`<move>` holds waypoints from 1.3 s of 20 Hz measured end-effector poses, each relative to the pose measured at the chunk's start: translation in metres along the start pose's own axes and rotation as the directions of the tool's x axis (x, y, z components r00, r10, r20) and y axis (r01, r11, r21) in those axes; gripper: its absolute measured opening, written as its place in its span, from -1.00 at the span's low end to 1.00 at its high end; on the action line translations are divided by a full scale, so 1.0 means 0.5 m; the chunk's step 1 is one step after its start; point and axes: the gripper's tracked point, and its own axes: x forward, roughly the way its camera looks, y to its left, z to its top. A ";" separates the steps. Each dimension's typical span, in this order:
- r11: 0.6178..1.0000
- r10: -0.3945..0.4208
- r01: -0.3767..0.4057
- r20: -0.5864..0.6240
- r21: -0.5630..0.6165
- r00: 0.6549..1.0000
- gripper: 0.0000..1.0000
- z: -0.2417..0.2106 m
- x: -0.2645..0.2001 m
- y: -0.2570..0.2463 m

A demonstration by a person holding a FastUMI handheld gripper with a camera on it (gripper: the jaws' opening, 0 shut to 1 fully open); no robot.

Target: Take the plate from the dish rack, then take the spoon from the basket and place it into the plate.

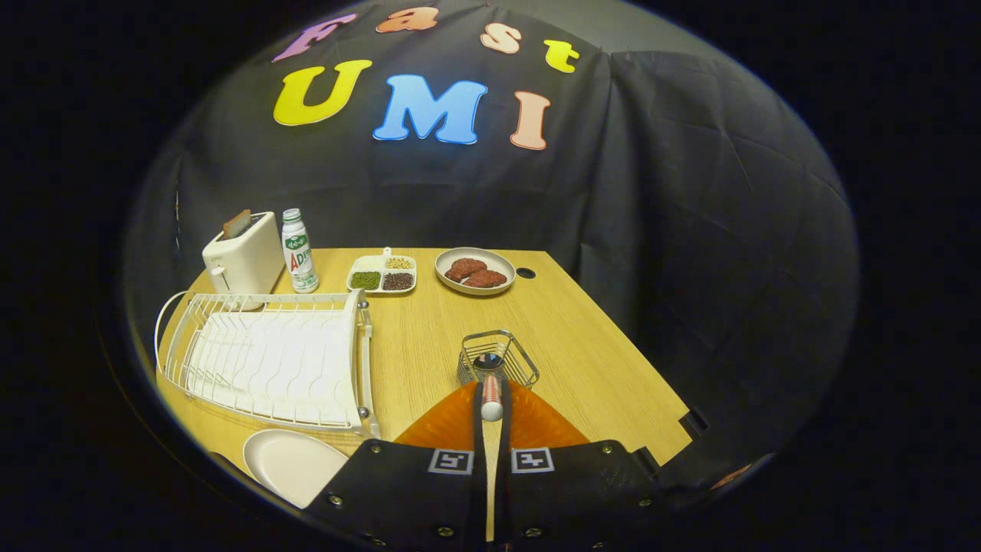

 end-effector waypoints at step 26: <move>0.883 0.415 -0.406 -0.014 -0.233 0.910 -0.92 -0.169 -0.308 0.299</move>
